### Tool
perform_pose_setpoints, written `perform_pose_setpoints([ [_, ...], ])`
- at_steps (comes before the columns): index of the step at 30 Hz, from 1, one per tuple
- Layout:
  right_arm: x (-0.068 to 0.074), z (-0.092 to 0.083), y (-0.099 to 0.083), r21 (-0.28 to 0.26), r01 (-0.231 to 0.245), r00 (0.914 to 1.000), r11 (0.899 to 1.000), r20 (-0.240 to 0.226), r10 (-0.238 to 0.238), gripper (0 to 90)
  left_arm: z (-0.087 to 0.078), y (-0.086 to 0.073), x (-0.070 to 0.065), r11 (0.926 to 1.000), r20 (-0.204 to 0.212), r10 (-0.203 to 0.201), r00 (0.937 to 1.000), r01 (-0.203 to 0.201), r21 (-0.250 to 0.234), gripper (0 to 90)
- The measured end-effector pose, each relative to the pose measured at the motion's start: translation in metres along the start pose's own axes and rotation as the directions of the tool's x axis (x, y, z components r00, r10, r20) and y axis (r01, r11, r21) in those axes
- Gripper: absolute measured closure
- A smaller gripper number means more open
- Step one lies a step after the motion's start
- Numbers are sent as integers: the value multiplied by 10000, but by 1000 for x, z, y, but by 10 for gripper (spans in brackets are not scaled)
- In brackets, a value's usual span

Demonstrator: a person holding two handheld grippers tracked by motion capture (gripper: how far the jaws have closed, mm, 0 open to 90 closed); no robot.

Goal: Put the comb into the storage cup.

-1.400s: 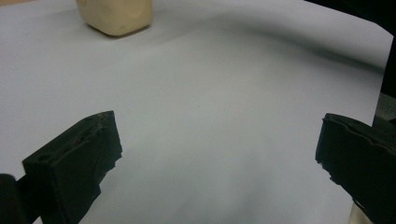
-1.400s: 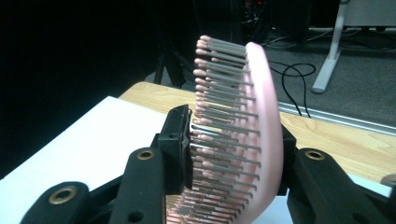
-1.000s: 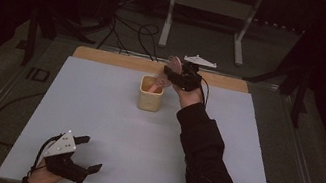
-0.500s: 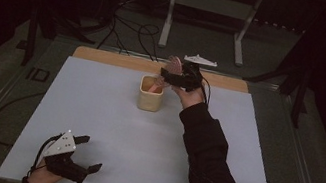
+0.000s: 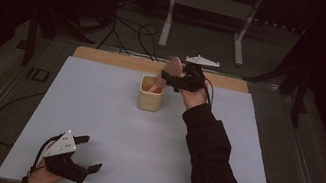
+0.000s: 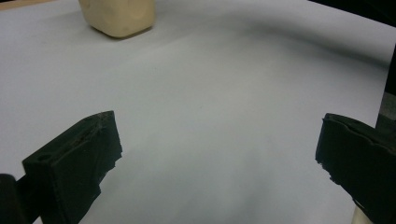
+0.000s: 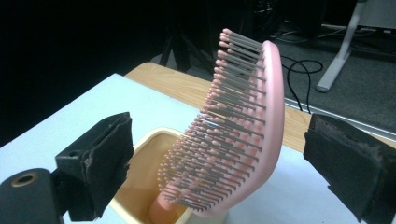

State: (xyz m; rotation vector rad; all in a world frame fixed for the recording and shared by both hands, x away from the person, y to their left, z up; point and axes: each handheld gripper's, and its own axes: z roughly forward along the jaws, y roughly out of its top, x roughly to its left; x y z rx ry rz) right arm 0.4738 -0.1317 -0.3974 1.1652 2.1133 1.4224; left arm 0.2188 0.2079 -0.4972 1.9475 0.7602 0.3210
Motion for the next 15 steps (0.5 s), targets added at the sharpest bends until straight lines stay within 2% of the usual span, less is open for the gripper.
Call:
perform_pose_setpoints([
  [3,-1,-2,1,23,62,9999,10000,-107,-62,81,0,0,0,10000,11,10,10000,-10,-6,3],
  [5,0,-4,2,12,223,9997,9998,40,-223,81,0,0,0,10000,10,-12,10000,12,-18,3],
  [15,-2,-13,-2,15,360,9993,9993,126,-361,81,0,1,-1,10000,7,32,10000,-32,-19,3],
])
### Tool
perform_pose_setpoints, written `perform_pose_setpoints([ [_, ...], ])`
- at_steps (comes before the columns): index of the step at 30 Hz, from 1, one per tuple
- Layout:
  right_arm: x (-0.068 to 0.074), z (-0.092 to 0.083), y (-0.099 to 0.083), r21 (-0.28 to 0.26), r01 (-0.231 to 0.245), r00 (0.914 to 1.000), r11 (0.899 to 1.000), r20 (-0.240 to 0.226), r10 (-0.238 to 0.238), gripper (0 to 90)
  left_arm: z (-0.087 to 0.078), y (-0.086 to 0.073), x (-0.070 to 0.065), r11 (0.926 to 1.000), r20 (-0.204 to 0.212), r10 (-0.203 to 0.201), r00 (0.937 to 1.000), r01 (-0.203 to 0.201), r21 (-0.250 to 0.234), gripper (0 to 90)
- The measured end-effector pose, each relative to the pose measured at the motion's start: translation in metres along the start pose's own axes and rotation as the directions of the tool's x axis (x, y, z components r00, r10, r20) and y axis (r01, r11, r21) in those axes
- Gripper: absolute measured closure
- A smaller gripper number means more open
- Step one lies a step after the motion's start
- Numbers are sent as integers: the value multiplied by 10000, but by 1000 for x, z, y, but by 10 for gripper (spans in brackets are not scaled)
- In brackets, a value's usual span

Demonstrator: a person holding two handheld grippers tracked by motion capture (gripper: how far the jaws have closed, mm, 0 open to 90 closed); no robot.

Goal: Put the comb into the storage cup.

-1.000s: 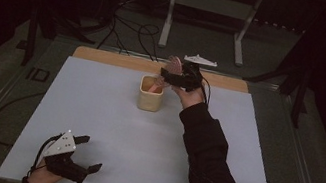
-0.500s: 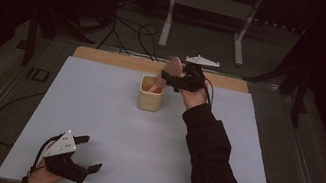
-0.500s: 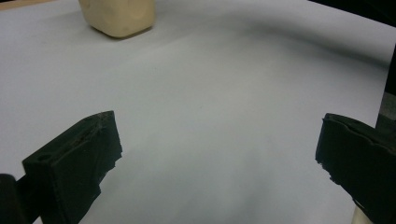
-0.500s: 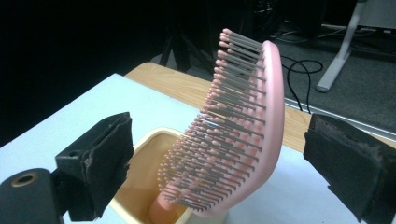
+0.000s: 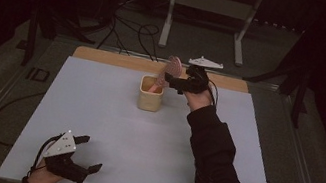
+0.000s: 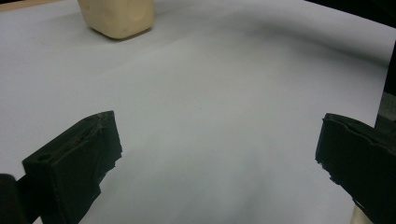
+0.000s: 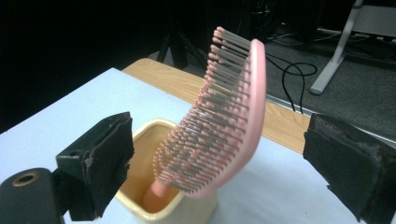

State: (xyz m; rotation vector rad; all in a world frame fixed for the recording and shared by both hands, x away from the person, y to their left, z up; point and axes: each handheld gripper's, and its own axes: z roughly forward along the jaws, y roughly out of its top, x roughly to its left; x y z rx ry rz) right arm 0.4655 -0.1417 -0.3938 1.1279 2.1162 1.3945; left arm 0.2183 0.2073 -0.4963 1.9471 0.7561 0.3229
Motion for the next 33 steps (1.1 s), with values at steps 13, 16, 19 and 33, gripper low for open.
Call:
perform_pose_setpoints([
  [13,-8,-19,-13,137,54,10000,9999,21,-55,82,1,0,0,10000,28,-62,10000,62,-4,3],
  [16,-10,-23,-18,150,57,10000,9999,-12,-57,82,1,0,0,10000,62,-43,10000,43,17,3],
  [19,-12,-29,-23,59,107,9999,9999,-43,-106,82,1,0,0,10000,59,-96,9999,96,-7,3],
  [33,-11,-51,-46,-4,126,9976,9999,-682,-126,83,1,0,-1,10000,26,4,10000,-4,36,3],
])
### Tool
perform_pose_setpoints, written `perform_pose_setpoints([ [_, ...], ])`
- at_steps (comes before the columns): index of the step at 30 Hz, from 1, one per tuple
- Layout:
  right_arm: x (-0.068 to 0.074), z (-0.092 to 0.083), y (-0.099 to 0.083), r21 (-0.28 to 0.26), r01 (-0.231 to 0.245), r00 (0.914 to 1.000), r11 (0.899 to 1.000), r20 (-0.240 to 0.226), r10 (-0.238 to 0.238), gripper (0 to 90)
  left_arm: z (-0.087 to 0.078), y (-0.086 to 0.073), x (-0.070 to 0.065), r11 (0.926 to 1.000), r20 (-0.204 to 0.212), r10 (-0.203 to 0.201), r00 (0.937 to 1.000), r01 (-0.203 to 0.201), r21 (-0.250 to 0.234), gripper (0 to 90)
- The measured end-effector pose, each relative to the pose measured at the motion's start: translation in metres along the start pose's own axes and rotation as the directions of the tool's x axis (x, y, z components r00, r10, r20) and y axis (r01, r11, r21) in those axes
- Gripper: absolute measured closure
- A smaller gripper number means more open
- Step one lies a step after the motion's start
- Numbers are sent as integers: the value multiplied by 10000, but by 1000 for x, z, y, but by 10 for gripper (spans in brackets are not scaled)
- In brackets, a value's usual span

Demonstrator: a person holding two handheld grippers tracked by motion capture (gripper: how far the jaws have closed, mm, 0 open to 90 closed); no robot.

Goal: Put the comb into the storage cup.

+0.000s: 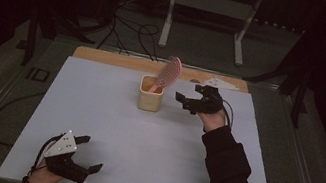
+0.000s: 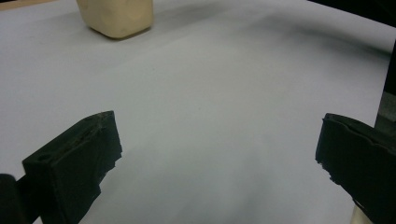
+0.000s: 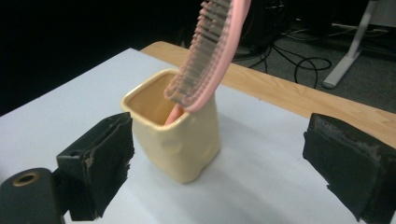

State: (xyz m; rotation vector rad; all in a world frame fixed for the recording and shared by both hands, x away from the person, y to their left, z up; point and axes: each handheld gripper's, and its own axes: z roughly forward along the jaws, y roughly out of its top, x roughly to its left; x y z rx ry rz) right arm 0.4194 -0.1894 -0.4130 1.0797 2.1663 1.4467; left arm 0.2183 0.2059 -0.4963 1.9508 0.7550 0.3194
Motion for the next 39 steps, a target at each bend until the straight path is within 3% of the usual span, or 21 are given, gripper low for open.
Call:
perform_pose_setpoints([
  [11,9,-16,-22,-42,82,9988,10000,-483,-84,83,-1,0,0,10000,-39,21,10000,-21,2,3],
  [16,11,-25,-42,40,157,9973,9999,-715,-154,83,-1,0,1,10000,-56,3,10000,-3,5,3],
  [29,24,-43,-90,251,415,9959,9988,-814,-394,83,0,1,0,10000,-43,1,10000,-1,6,3],
  [39,32,-59,-113,323,587,9952,9978,-799,-559,83,-1,1,0,10000,-48,47,10000,-48,-21,3],
])
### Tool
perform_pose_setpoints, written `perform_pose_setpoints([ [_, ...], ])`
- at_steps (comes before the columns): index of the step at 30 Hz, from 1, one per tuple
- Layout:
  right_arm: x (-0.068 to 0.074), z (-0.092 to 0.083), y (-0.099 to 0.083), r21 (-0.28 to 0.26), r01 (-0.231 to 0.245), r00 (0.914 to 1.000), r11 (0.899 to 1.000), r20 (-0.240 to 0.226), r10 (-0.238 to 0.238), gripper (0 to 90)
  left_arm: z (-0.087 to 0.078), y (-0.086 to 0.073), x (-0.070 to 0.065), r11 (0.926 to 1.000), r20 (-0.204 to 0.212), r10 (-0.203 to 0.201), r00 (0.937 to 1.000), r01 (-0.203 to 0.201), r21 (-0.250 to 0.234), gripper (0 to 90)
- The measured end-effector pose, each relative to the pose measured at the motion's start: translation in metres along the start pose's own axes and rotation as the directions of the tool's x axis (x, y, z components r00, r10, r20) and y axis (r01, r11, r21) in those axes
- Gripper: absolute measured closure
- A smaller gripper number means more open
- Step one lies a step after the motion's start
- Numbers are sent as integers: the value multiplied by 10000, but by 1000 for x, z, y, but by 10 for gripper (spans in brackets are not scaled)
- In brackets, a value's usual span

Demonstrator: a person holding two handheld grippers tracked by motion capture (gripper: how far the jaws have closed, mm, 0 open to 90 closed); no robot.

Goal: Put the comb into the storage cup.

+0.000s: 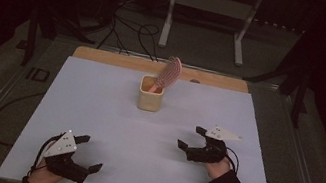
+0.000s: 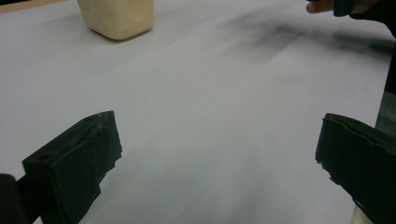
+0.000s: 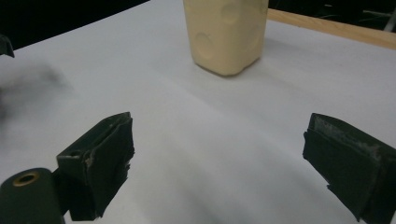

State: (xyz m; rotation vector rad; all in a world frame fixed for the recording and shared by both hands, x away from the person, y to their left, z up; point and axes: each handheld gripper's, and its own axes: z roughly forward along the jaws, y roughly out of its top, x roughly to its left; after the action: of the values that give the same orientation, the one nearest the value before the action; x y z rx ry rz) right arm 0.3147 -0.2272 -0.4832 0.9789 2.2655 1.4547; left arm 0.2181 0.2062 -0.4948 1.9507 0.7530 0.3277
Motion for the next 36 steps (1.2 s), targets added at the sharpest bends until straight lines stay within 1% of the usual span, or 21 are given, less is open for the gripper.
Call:
perform_pose_setpoints([
  [3,1,-8,-6,-54,-45,10000,10000,-3,45,83,0,0,1,10000,3,-35,10000,35,-5,3],
  [4,1,-8,-6,-54,-45,10000,10000,-3,45,83,0,0,1,10000,3,-35,10000,35,-5,3],
  [8,2,-18,-18,40,50,10000,10000,69,-51,83,0,0,1,10000,58,-47,10000,47,-5,3],
  [11,2,-26,-25,24,-62,9999,10000,92,62,83,1,0,0,10000,83,-43,10000,43,-12,3],
  [13,2,-31,-30,102,-4,9998,9999,196,2,83,1,0,0,10000,94,-39,9999,39,3,3],
  [15,1,-38,-35,-18,59,9997,10000,255,-58,83,1,0,0,10000,83,-71,9999,71,-3,3],
  [17,-1,-42,-41,51,-65,9995,10000,317,64,83,1,0,0,10000,92,-52,9999,52,11,3],
  [20,-2,-49,-47,206,-19,9981,9998,609,6,83,1,0,0,10000,117,-53,9999,53,-15,3],
  [22,-3,-54,-51,172,-32,9975,9998,702,20,83,1,0,0,10000,123,-57,9999,58,-30,3],
  [28,-2,-64,-64,735,54,9963,9973,849,-116,83,2,0,0,10000,149,-30,9999,30,37,3],
  [29,-1,-66,-66,787,-6,9964,9969,845,-61,83,2,0,0,10000,151,-24,9999,24,45,3],
  [31,-2,-69,-70,821,-116,9961,9966,886,43,82,2,0,0,10000,152,-36,9999,36,16,3],
  [36,-2,-73,-72,840,-131,9944,9964,1051,42,83,2,0,0,10000,157,-24,9999,23,27,3],
])
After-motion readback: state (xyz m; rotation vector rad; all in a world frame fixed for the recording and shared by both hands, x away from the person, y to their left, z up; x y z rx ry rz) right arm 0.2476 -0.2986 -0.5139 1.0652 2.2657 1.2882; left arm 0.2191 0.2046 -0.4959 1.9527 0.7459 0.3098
